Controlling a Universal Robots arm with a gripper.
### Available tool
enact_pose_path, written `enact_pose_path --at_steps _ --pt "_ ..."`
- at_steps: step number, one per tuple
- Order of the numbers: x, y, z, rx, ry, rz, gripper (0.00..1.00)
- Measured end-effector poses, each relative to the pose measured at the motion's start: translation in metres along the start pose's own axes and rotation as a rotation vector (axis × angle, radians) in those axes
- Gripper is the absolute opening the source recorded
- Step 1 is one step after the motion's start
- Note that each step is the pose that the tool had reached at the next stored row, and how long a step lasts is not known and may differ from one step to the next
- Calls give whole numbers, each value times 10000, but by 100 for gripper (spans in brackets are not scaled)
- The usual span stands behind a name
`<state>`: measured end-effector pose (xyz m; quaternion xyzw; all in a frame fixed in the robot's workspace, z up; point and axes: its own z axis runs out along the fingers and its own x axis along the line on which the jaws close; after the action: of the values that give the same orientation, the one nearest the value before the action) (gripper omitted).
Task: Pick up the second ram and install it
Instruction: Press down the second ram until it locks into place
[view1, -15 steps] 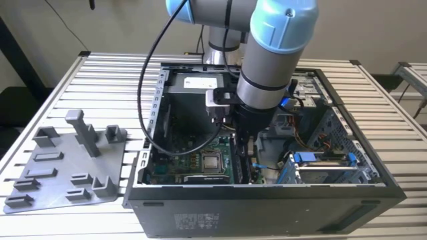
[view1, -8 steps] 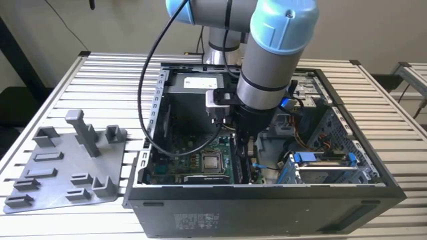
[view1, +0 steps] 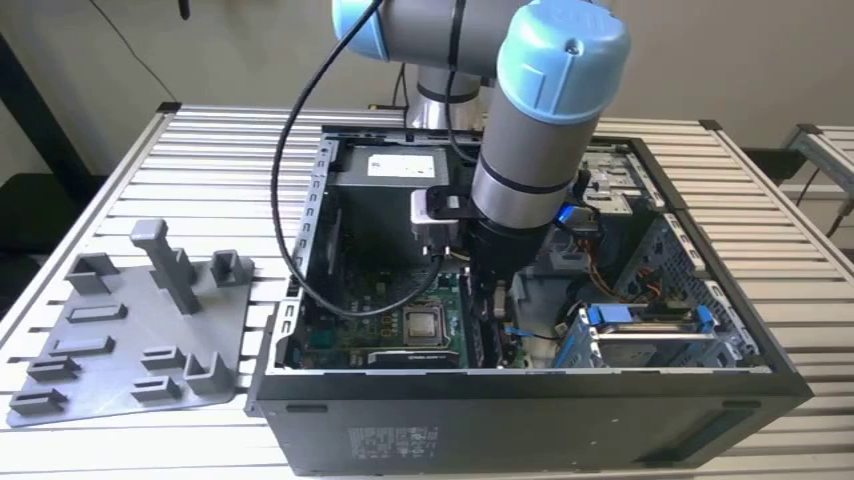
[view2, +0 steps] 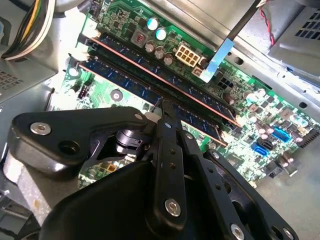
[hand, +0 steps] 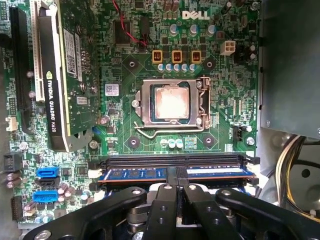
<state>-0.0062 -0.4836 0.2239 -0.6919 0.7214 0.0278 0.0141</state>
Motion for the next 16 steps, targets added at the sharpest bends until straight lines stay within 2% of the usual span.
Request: enact_pose_path --at_steps 4,6,9,11,16 --pt "4 -1 63 2 8 0 11" --pt "2 -2 59 2 10 0 11" --pt "-6 -1 13 12 -38 0 11" --pt "-4 2 -52 6 -8 1 11" --pt "-10 3 -152 6 -9 0 11"
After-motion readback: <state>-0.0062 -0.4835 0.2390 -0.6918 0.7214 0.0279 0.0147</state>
